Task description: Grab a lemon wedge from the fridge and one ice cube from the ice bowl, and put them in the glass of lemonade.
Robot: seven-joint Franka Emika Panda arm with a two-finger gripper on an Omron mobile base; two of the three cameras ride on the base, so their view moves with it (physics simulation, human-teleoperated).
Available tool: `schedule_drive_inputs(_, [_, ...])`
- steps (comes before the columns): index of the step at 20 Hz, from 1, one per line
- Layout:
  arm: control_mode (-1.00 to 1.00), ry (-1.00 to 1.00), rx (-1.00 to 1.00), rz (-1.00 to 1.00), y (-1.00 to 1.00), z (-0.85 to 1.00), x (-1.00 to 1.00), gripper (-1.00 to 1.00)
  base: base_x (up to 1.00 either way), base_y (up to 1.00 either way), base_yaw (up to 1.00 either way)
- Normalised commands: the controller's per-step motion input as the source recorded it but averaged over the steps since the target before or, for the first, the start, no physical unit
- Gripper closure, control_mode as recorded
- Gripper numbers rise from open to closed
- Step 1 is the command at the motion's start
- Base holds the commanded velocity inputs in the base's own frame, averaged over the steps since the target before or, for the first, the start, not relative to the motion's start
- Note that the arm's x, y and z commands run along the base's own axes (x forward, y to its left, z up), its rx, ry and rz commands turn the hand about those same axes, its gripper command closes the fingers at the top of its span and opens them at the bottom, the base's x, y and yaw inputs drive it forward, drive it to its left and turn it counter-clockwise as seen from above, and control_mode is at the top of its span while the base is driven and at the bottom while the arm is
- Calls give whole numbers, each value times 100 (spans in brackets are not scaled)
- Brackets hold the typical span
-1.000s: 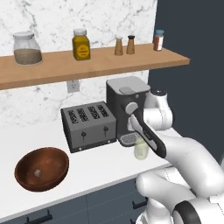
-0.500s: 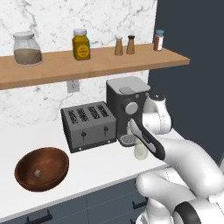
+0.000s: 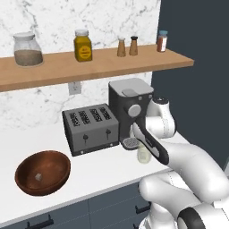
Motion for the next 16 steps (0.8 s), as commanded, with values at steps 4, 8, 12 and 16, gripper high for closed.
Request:
schedule_drive_inputs(4, [-100,0,0,0,0,0,0,-100,0,0,0])
schedule_drive_inputs(8, [-100,0,0,0,0,0,0,-100,0,0,0])
schedule_drive_inputs(12, [-100,0,0,0,0,0,0,-100,0,0,0])
schedule_drive_inputs(16, [-100,0,0,0,0,0,0,-100,0,0,0])
